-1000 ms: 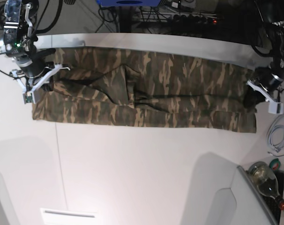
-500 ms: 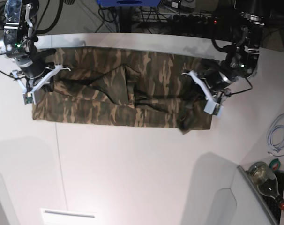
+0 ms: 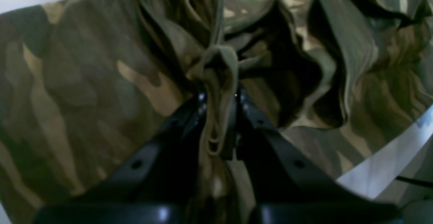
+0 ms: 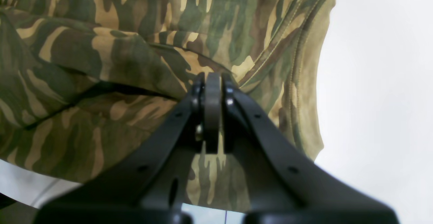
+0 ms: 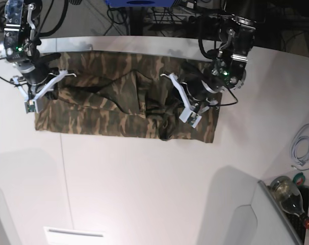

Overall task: Layout the t-shirt on the table in an organized manner, then fold the t-shirt properly
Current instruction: 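Fold the strip's end with the left gripper toward the right gripper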

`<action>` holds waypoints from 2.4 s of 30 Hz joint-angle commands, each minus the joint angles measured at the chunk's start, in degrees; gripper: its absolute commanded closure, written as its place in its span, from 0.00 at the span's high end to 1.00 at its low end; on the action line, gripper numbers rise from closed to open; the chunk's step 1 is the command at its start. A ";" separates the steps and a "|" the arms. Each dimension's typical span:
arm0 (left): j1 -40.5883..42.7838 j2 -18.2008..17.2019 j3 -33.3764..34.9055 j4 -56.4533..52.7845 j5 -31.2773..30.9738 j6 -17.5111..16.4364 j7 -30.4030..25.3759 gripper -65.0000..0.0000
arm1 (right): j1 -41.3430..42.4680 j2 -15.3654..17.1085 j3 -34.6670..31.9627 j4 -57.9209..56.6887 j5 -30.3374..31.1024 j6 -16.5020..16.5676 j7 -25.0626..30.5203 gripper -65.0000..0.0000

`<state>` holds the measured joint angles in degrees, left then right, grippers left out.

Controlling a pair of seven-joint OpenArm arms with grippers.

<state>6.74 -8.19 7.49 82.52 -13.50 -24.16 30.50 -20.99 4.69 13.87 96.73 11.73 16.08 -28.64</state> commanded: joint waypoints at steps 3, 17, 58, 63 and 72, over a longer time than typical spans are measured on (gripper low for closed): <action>-0.63 1.20 -0.06 0.86 0.00 -0.41 -1.27 0.00 | 0.20 0.37 0.24 1.16 0.45 0.14 1.17 0.02; -2.57 2.43 0.12 -1.25 -0.26 -0.41 -1.27 0.00 | 0.29 0.37 0.24 1.16 0.45 0.14 1.17 0.02; -3.53 4.71 2.40 -1.16 0.09 -0.41 0.66 0.00 | 0.73 0.37 0.33 0.99 0.45 0.14 1.17 0.02; -3.45 4.62 2.40 -1.16 0.09 -0.41 0.66 0.00 | 0.73 0.37 0.33 0.99 0.45 0.14 1.17 0.02; -3.53 4.80 2.40 -1.25 0.09 -0.41 0.66 0.00 | 0.82 0.37 0.33 0.90 0.45 0.14 1.17 0.02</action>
<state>3.92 -3.64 9.85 80.34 -12.43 -24.16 32.40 -20.64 4.69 13.89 96.73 11.73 16.08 -28.67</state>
